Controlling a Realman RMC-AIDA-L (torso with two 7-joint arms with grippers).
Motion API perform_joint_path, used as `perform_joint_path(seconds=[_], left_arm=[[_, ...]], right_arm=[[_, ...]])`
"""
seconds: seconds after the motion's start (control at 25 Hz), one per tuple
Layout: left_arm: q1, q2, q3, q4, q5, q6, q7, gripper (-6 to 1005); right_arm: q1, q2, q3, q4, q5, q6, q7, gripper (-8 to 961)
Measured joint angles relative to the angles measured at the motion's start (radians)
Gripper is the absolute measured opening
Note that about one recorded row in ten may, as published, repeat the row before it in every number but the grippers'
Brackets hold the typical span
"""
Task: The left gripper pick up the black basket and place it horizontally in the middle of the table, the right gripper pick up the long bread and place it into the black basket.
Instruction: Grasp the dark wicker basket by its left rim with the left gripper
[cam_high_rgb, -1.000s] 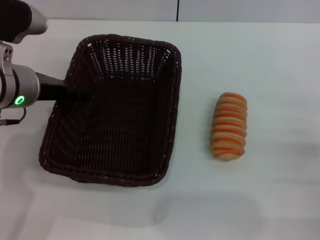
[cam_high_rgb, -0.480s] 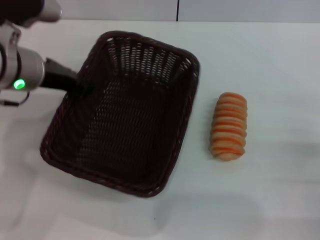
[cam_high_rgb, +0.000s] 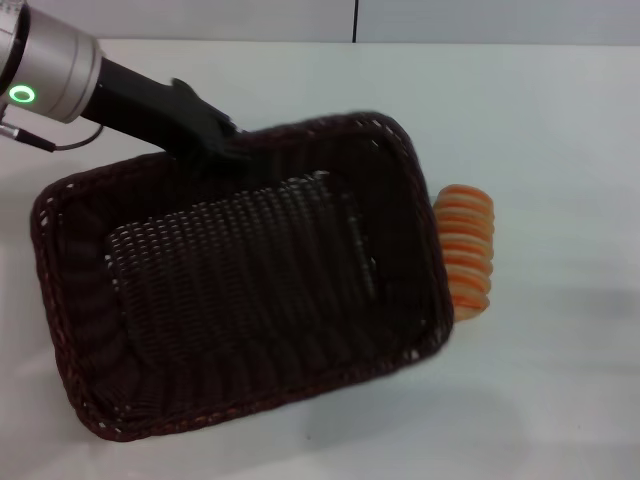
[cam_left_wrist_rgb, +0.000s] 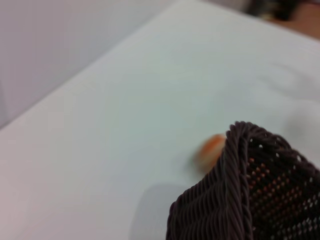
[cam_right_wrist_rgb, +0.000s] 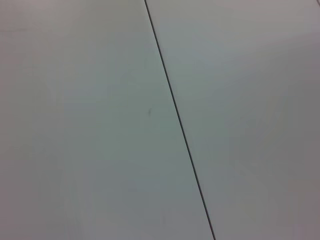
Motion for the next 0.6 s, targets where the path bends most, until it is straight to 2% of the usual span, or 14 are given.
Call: perform_joint_path(seconds=[0.04,0.16,0.24,0.4,0.44,0.6], left_arm=[[-0.076,0.024,-0.032,0.108,-0.022,-0.061,0.087,223],[-0.104,0.033,-0.033,0.143,-0.033,-0.079,0.114,222],[-0.148,0.039,-0.024,0.19,-0.04,-0.105,0.161,222],[-0.161,0.037,-0.019,0.201,-0.037,-0.117,0.184,222],[-0.169,0.029,-0.009,0.204,-0.033,-0.123,0.2,221],[-0.17,0.022,0.019,0.206,-0.031,-0.119,0.221,222]], right_arm=[[0.0,0.0,0.0,0.0,0.0,0.0,0.0,834],[0.0,0.001,-0.001,0.001,0.0,0.0,0.0,834],[0.0,0.002,-0.002,0.002,0.0,0.0,0.0,834],[0.0,0.003,-0.012,0.002,0.0,0.0,0.0,834],[0.0,0.003,-0.013,0.002,0.0,0.0,0.0,834],[0.0,0.003,-0.015,0.002,0.0,0.0,0.0,834]])
